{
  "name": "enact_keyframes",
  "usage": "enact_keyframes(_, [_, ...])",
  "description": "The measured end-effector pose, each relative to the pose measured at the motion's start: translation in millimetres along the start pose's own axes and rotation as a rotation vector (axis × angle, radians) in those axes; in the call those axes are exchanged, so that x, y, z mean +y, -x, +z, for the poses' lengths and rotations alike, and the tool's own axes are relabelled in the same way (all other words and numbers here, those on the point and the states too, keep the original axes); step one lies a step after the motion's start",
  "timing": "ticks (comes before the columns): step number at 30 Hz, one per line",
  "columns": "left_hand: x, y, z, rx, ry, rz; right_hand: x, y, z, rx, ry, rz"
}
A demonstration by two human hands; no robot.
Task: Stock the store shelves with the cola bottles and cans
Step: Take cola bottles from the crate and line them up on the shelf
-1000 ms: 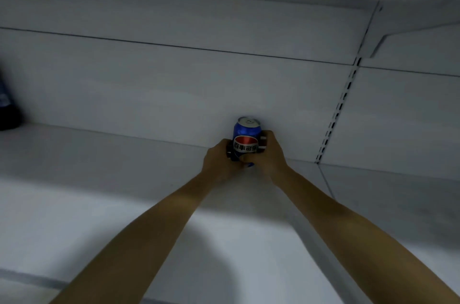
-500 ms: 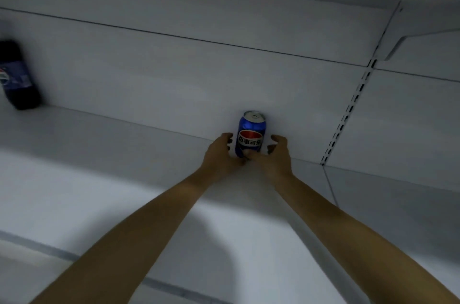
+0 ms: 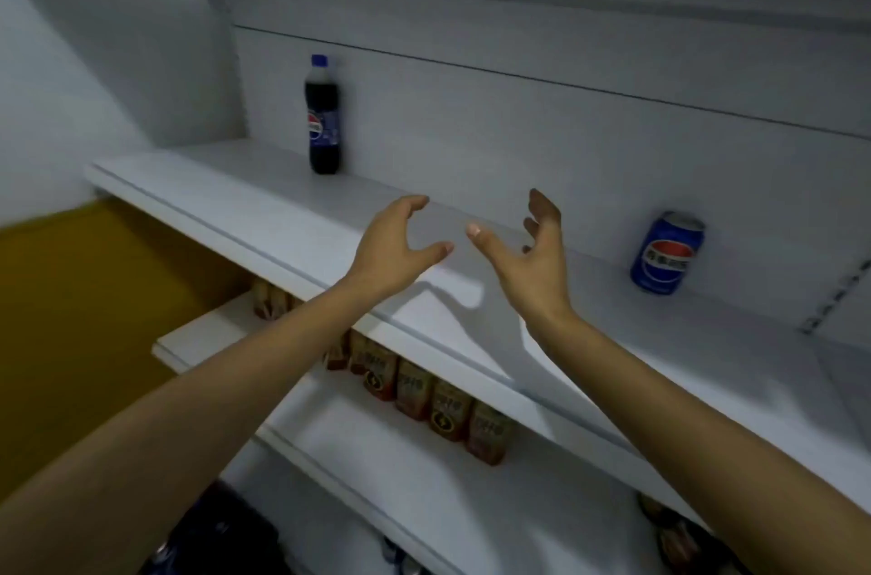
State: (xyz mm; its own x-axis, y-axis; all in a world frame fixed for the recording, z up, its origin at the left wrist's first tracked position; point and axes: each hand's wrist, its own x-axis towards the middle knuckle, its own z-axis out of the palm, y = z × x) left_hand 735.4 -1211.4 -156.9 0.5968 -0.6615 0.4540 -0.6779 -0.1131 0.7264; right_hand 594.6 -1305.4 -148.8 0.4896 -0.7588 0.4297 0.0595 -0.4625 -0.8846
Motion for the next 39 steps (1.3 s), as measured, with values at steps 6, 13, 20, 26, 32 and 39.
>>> enact_keyframes(6, [-109.0,124.2,-172.3,0.2,0.062,-0.221,-47.4,115.0,155.9,-0.431,-0.114,-0.184])
enact_keyframes(13, [-225.6,304.3,-275.5,0.422,0.168,-0.689,-12.4,239.4,294.8,-0.815,-0.137,0.057])
enact_keyframes(20, [-300.1,380.3,-285.5,0.454,0.292,-0.996,58.4,268.8,362.0,-0.959,-0.022,0.364])
enact_keyframes(26, [-375.0,361.9,-266.6,0.427,0.225,-1.128,135.6,241.4,423.0,-1.044,0.094,0.574])
enact_keyframes(32, [-463.7,350.1,-242.0,0.372,0.247,-1.272,228.4,222.5,493.7,-1.168,0.247,0.743])
enact_keyframes(39, [-561.2,368.9,-193.9,0.283,0.42,-1.415,339.4,260.7,535.8,-1.135,0.478,1.011])
